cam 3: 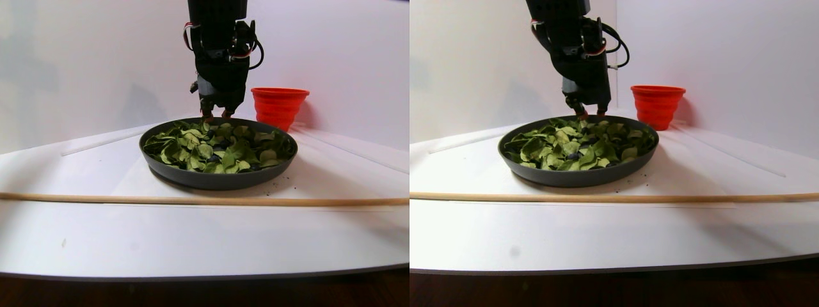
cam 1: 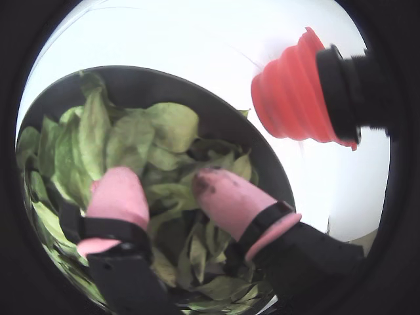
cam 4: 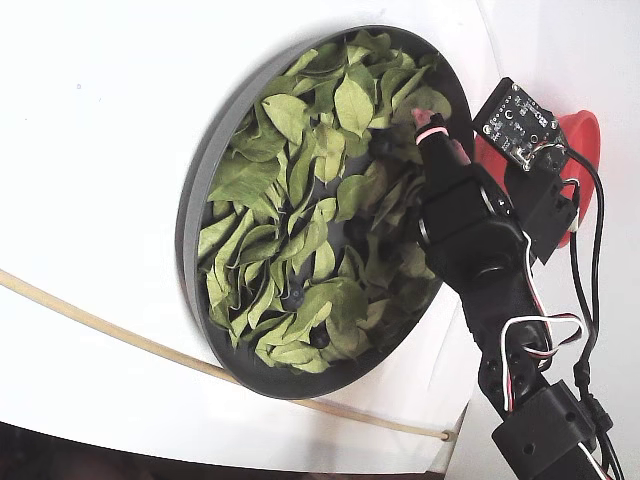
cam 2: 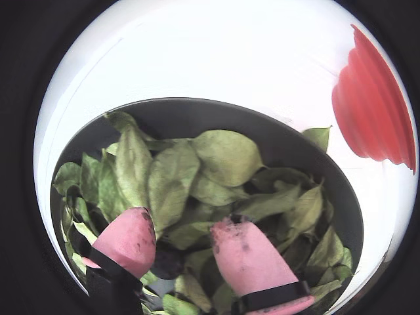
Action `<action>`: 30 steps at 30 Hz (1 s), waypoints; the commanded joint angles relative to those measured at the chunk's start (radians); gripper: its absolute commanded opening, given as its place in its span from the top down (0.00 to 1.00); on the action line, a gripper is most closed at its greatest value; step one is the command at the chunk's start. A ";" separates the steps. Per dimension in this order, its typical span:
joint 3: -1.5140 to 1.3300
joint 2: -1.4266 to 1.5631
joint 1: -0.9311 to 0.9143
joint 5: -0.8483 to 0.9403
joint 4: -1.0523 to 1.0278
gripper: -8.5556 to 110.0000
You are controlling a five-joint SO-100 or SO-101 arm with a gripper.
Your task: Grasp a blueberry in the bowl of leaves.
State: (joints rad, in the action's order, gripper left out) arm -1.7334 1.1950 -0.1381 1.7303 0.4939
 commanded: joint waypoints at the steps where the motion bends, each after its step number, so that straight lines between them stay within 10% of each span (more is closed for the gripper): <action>1: 0.011 0.057 0.005 -0.011 0.011 0.79; 30: -0.049 0.055 0.026 -0.032 0.008 0.76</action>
State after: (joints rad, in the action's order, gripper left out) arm -1.7886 1.1950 -0.1074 1.7027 0.4939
